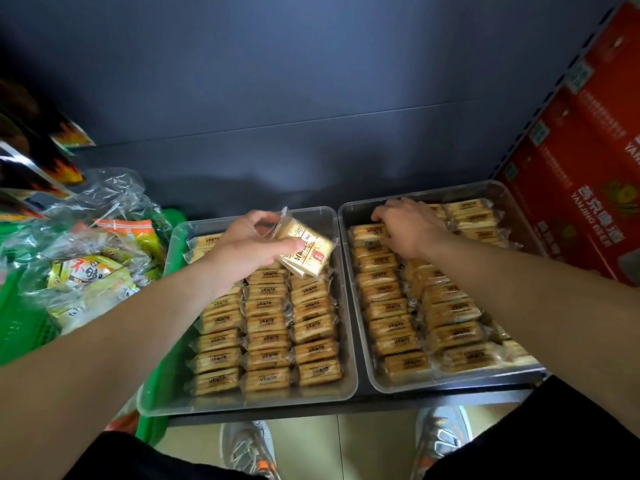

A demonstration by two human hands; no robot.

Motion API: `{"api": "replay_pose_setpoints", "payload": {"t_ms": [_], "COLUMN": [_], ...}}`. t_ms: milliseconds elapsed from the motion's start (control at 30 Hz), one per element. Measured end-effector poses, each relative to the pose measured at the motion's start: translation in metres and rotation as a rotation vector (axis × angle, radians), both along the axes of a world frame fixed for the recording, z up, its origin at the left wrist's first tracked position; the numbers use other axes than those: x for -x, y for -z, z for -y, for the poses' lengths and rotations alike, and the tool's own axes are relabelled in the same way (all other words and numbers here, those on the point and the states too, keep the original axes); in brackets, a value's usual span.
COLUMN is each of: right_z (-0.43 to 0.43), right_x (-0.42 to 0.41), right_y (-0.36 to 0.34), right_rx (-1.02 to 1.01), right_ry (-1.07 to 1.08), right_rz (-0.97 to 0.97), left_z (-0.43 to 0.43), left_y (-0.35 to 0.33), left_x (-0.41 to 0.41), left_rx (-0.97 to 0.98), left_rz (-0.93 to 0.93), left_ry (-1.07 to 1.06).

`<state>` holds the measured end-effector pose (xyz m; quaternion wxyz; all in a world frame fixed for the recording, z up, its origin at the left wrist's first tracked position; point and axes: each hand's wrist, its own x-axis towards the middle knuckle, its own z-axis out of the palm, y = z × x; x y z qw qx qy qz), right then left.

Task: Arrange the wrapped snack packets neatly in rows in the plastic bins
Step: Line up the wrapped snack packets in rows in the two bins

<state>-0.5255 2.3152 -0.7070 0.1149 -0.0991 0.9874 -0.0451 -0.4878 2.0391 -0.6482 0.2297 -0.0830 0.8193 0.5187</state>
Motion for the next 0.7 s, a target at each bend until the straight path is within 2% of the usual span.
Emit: {"api": "replay_pose_setpoints", "payload": {"t_ms": [100, 233, 300, 533, 700], "right_z": [-0.008, -0.027, -0.031, -0.032, -0.018], "right_x": [0.002, 0.008, 0.007, 0.002, 0.000], "right_y": [-0.004, -0.020, -0.024, -0.024, -0.022], "right_rx": [0.127, 0.487, 0.570, 0.615, 0.391], "right_ry": [0.050, 0.195, 0.218, 0.232, 0.147], "right_rz": [0.053, 0.181, 0.223, 0.215, 0.001], "left_z": [0.001, 0.004, 0.006, 0.008, 0.010], "left_y": [0.001, -0.001, -0.001, -0.004, -0.002], "left_x": [0.002, 0.002, 0.002, 0.000, 0.000], "left_rx": [-0.004, 0.005, 0.006, 0.011, 0.020], "left_rz": [0.000, -0.003, -0.001, -0.002, -0.002], "left_ry": [-0.010, -0.041, -0.044, -0.052, -0.054]}}
